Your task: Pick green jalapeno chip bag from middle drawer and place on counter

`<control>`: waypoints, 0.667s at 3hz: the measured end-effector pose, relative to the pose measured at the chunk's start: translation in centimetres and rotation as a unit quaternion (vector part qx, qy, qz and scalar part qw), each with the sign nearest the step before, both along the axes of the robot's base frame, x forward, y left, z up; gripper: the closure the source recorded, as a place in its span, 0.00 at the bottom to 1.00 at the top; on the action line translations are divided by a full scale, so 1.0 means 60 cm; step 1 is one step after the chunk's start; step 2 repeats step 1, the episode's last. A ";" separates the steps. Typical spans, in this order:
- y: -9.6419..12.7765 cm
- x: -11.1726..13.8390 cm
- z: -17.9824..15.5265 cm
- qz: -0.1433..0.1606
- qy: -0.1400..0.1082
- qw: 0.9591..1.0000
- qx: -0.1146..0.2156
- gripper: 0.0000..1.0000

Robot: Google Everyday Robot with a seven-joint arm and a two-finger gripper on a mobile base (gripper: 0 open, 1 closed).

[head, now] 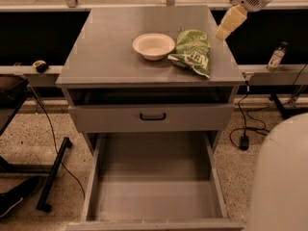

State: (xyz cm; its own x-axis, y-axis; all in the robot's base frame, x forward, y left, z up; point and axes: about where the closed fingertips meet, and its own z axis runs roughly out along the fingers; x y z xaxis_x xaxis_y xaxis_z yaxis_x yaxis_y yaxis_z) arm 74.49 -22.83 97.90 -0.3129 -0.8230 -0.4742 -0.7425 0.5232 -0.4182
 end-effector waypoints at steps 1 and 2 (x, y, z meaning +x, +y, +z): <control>-0.004 0.012 -0.003 -0.006 -0.014 1.000 -0.010 0.00; -0.004 0.012 -0.003 -0.006 -0.014 1.000 -0.010 0.00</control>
Offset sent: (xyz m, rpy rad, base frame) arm 0.0000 0.0000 0.0000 0.0000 0.0000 0.0000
